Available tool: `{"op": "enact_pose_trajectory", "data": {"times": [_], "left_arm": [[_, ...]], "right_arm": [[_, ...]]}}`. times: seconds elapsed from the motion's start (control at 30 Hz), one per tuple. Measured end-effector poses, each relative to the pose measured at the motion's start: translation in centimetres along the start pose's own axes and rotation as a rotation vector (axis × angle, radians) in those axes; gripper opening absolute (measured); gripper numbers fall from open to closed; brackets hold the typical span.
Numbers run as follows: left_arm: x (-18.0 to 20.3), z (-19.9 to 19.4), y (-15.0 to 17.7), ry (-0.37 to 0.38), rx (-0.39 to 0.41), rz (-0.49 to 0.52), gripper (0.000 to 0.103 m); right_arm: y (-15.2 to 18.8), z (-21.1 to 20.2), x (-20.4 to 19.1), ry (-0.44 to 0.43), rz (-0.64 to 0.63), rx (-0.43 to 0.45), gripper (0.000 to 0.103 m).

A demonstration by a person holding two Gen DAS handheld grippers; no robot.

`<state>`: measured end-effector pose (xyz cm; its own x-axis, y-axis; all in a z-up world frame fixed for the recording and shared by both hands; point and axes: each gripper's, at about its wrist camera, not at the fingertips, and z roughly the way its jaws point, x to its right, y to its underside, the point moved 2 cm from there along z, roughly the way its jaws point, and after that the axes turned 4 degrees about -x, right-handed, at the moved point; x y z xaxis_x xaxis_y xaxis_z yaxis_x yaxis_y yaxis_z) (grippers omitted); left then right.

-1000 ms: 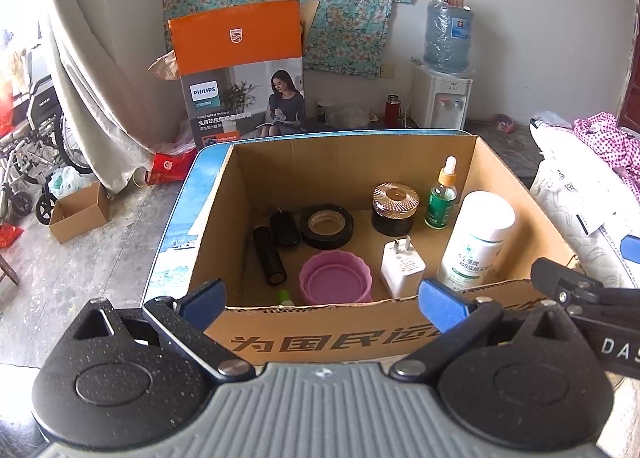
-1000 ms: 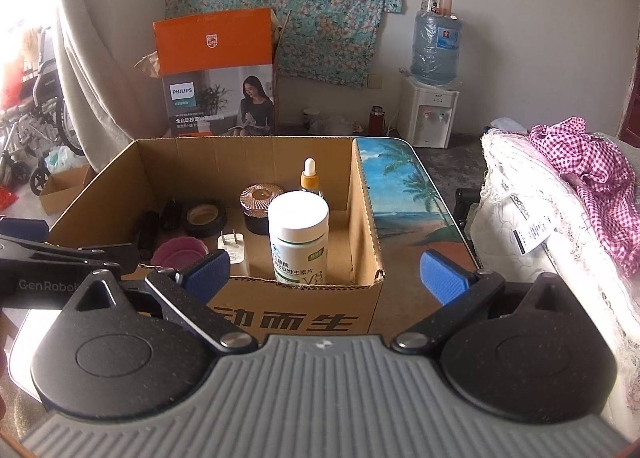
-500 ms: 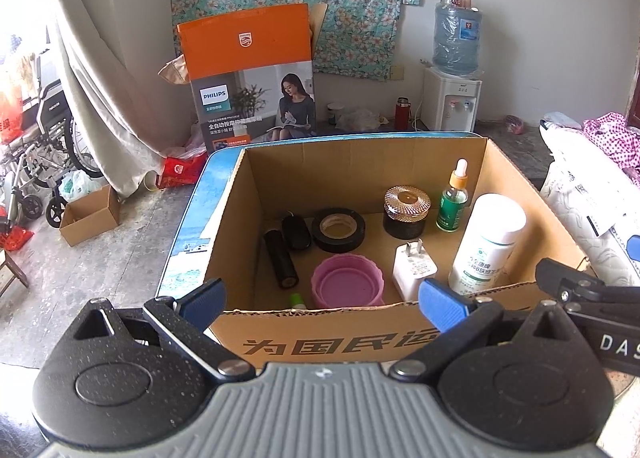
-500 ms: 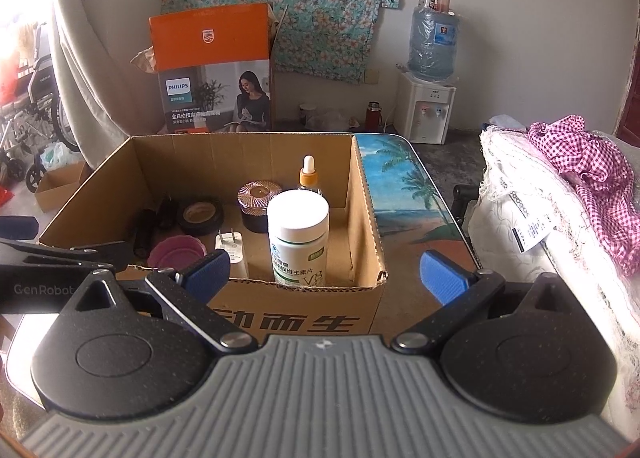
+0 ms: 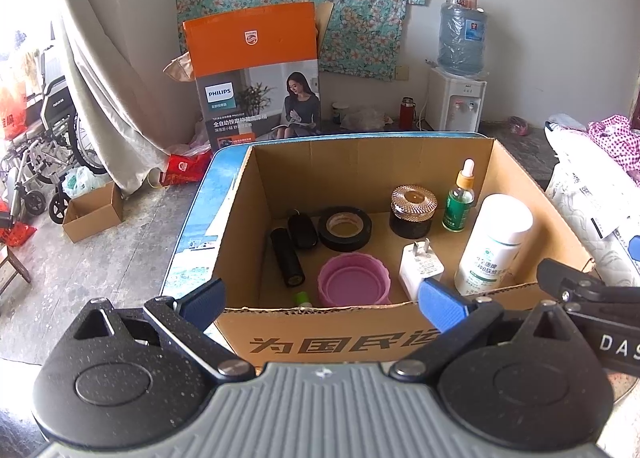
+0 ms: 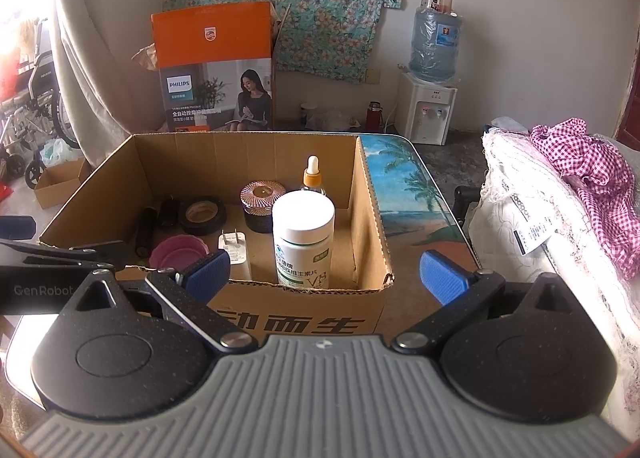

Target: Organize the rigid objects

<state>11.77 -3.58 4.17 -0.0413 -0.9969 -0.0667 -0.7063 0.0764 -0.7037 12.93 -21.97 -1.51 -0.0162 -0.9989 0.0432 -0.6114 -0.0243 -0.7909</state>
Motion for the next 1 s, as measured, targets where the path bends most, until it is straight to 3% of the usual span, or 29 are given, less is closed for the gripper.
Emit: {"op": "enact_pose_trajectory", "data": {"times": [1.0], "left_arm": [[0.42, 0.16, 0.2, -0.007, -0.011, -0.007, 0.103]], "right_arm": [[0.25, 0.3, 0.14, -0.002, 0.004, -0.013, 0.102]]}}
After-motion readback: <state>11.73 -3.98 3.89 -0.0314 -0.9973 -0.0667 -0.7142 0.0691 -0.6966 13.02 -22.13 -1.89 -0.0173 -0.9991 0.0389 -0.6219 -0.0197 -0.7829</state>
